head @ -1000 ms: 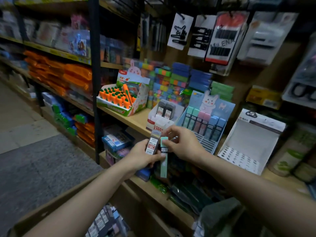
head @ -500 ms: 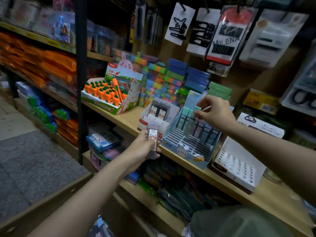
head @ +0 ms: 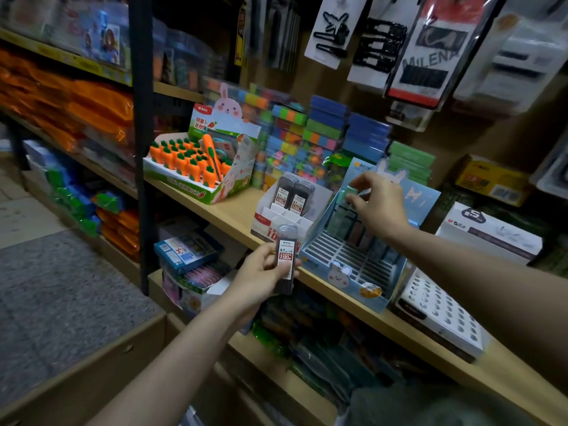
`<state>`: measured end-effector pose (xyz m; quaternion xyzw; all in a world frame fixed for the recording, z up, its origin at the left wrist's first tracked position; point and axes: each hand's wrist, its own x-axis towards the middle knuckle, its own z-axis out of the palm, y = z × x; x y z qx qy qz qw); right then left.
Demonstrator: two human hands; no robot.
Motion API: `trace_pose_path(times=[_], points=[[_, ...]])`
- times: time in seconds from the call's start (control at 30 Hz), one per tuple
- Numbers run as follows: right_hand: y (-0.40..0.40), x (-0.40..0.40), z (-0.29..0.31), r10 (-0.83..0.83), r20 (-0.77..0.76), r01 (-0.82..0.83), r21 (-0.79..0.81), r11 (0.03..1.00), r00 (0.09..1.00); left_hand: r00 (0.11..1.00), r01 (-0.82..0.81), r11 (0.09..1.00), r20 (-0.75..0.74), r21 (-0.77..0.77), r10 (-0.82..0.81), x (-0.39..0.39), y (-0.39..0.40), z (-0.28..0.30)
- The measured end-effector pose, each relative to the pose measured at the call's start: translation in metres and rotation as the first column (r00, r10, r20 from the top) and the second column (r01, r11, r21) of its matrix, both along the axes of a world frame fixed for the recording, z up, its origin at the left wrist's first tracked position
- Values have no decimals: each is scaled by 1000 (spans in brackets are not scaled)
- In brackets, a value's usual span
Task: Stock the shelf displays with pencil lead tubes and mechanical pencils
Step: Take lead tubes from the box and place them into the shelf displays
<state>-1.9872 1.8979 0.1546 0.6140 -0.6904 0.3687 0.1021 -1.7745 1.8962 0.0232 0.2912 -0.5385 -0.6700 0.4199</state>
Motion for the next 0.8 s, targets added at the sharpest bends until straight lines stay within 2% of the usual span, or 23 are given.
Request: trace_pose_path(times=[0.2, 0.4, 0.53, 0.6, 0.7, 0.8], points=[[-10, 5, -1, -17, -13, 17, 27, 999, 1000, 1000, 15, 1000, -10, 22, -15, -2, 2, 0], [-13, 9, -20, -109, 16, 108, 31, 994, 994, 999, 24, 1000, -26, 2, -24, -3, 4, 0], [-6, 11, -14, -120, -79, 125, 50, 991, 990, 999, 17, 1000, -30, -26, -18, -4, 7, 1], [7, 14, -10, -74, -89, 75, 10, 997, 993, 1000, 0, 999, -26, -43, -2, -4, 9, 3], [37, 27, -13, 58, 12, -57, -39, 998, 998, 1000, -2, 996, -20, -88, 0, -6, 13, 7], [67, 44, -23, 207, 141, -230, 173, 958, 968, 1000, 19, 988, -14, -153, -21, -10, 22, 15]])
